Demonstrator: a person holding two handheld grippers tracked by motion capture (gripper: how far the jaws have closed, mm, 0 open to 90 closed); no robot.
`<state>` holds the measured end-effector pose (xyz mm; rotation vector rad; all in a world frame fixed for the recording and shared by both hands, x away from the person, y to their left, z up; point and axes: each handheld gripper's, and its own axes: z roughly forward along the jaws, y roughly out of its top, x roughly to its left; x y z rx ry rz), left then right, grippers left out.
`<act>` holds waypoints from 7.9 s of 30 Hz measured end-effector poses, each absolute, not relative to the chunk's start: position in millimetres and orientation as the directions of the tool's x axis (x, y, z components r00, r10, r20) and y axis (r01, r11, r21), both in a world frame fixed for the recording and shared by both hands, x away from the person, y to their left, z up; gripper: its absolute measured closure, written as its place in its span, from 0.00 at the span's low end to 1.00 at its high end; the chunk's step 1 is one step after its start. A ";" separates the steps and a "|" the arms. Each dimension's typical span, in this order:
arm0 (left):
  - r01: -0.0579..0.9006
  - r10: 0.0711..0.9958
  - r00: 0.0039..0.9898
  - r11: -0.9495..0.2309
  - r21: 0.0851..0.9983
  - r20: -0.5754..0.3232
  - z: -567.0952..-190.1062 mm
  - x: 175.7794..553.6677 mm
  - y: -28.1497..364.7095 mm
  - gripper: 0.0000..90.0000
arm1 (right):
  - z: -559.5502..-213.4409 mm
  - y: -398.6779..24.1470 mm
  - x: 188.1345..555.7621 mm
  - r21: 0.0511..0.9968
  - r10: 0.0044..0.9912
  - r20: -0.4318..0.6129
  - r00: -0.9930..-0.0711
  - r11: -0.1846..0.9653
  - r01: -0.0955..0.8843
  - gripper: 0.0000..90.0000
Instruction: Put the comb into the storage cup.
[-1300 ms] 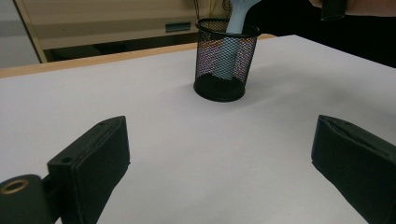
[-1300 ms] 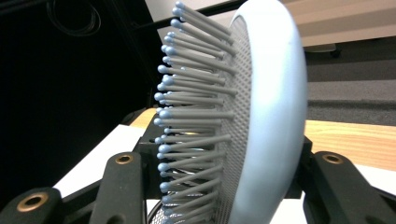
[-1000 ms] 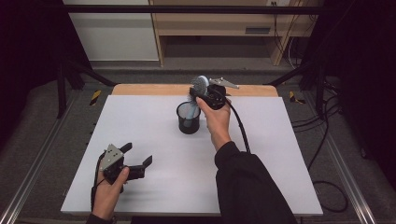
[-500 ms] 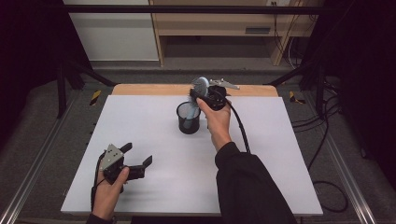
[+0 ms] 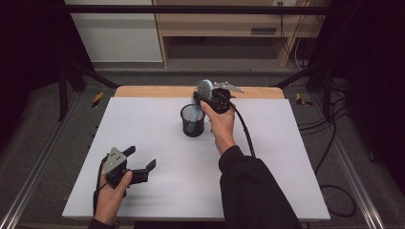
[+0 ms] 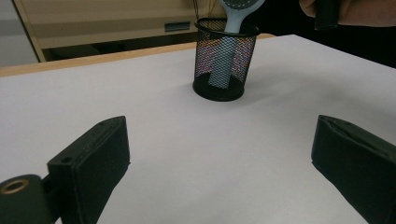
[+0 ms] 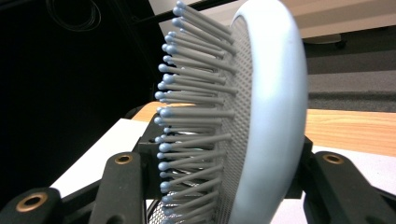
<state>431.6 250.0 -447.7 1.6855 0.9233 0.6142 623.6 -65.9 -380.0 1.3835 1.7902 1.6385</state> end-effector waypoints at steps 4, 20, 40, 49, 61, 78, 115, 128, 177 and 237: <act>0.274 0.822 0.567 -0.132 0.953 -0.049 -447.8 431.8 250.0 0.05 | -380.2 -65.4 623.7 0.896 0.812 0.355 -0.464 -0.153 0.416 0.54; 0.274 0.821 0.569 -0.133 0.953 -0.049 -447.8 431.7 249.6 0.05 | -382.8 -62.8 623.9 0.891 0.804 0.372 -0.463 -0.171 0.420 0.55; 0.276 0.817 0.574 -0.137 0.951 -0.049 -448.4 431.8 248.3 0.05 | -384.1 -66.9 624.4 0.888 0.807 0.375 -0.456 -0.171 0.427 0.53; 0.276 0.817 0.575 -0.138 0.951 -0.048 -448.5 431.9 248.1 0.05 | -384.0 -67.1 624.6 0.889 0.812 0.366 -0.455 -0.162 0.427 0.52; 0.274 0.813 0.581 -0.142 0.951 -0.046 -448.5 431.7 247.2 0.05 | -383.8 -68.9 624.5 0.889 0.818 0.360 -0.450 -0.154 0.432 0.49; 0.272 0.811 0.584 -0.142 0.952 -0.046 -448.5 431.5 246.6 0.04 | -387.6 -77.3 624.5 0.883 0.822 0.370 -0.433 -0.165 0.440 0.47; 0.276 0.810 0.584 -0.146 0.950 -0.045 -448.8 431.7 246.5 0.04 | -392.4 -85.8 625.0 0.872 0.836 0.366 -0.408 -0.155 0.464 0.41; 0.279 0.810 0.585 -0.150 0.948 -0.044 -449.1 431.8 246.5 0.04 | -392.1 -86.7 625.4 0.869 0.848 0.354 -0.395 -0.142 0.475 0.29; 0.276 0.832 0.552 -0.115 0.954 -0.059 -446.9 432.2 259.5 0.04 | -347.6 -146.3 558.2 0.941 0.810 0.214 -0.546 -0.020 0.339 0.13; 0.188 0.874 0.483 -0.044 0.981 -0.053 -440.6 413.0 307.1 0.04 | -372.7 -271.3 441.3 0.983 0.885 0.098 -0.455 -0.016 0.181 0.03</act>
